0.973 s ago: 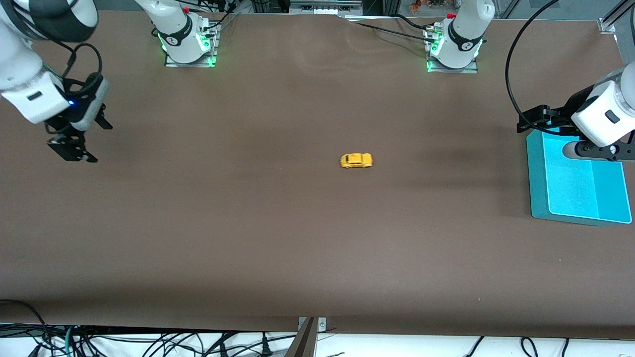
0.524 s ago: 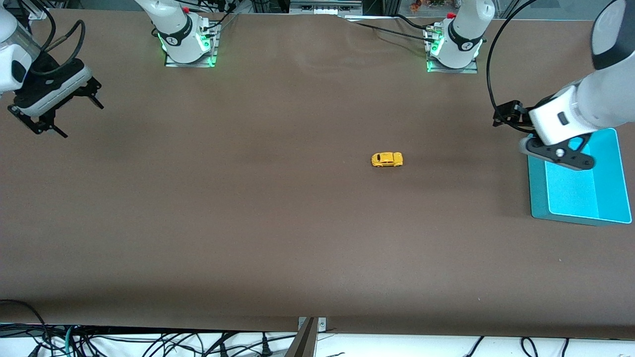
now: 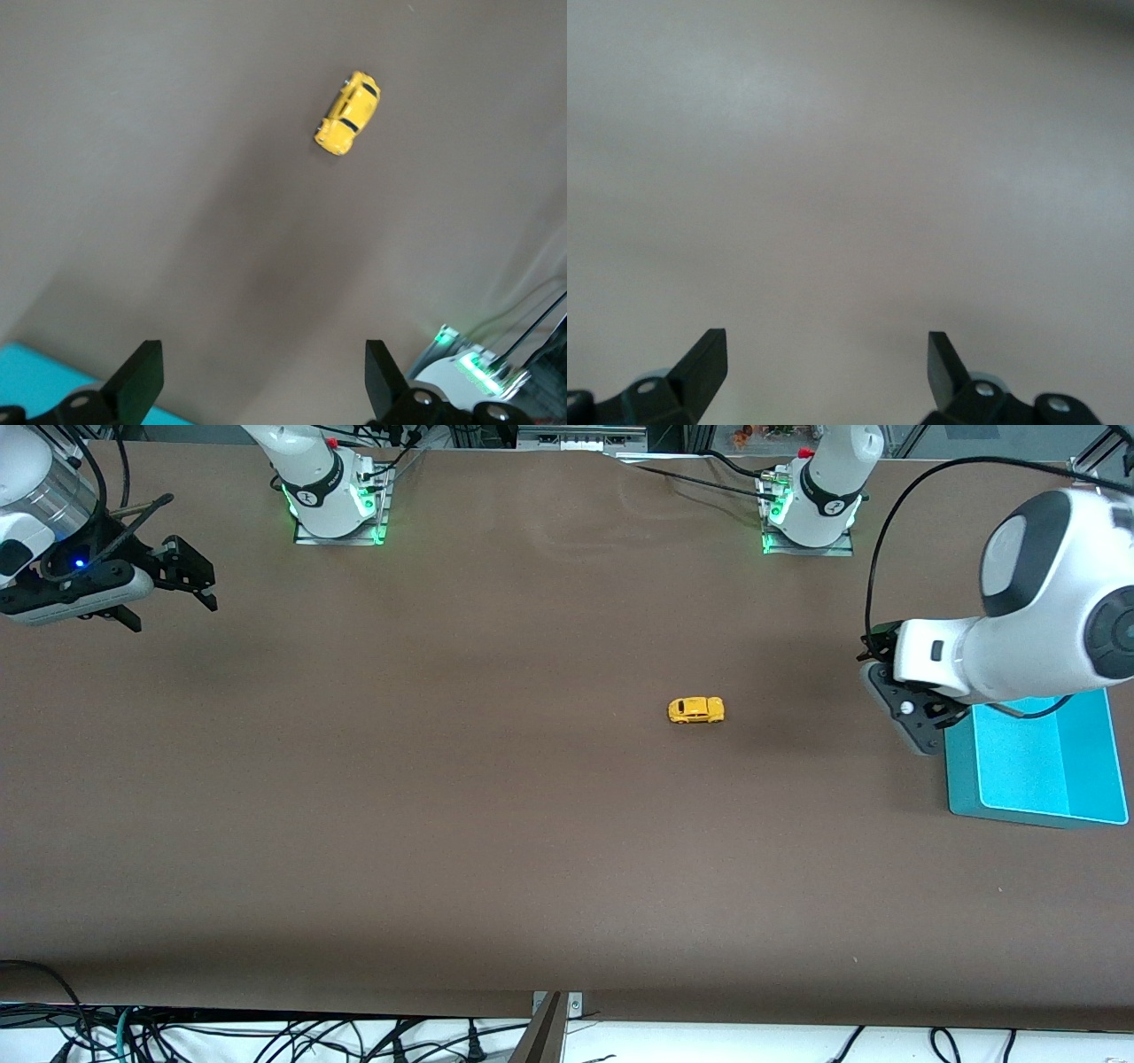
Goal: Wind and store yellow beetle car
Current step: 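Lower the left gripper over the rolled yellow car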
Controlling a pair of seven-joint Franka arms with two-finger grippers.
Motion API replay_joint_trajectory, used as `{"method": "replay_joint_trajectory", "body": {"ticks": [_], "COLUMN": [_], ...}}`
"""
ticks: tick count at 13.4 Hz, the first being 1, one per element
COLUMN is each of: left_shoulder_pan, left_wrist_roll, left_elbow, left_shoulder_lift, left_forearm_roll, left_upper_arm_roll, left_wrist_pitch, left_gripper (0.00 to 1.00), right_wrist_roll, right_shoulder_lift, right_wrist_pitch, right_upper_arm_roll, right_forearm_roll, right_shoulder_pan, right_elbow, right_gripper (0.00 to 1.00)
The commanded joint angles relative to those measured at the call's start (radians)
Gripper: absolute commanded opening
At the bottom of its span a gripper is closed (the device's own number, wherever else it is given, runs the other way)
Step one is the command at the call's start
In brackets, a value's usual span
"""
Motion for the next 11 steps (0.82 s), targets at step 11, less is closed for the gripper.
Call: {"method": "replay_joint_trajectory", "body": {"ticks": [11], "left_shoulder_pan": [-0.007], "left_wrist_roll": [0.149], "left_elbow": [-0.635], "left_shoulder_lift": [-0.046], "left_forearm_roll": [0.008], "left_upper_arm_roll": [-0.29], "left_wrist_pitch": [0.879], "left_gripper": [1.0], "right_wrist_roll": [0.14], "right_shoulder_lift": [0.033], "right_wrist_pitch": [-0.026], "right_upper_arm_roll": [0.007], "right_forearm_roll": [0.031], "right_shoulder_pan": [0.003], "right_elbow": [0.033], "right_gripper": [1.0]}}
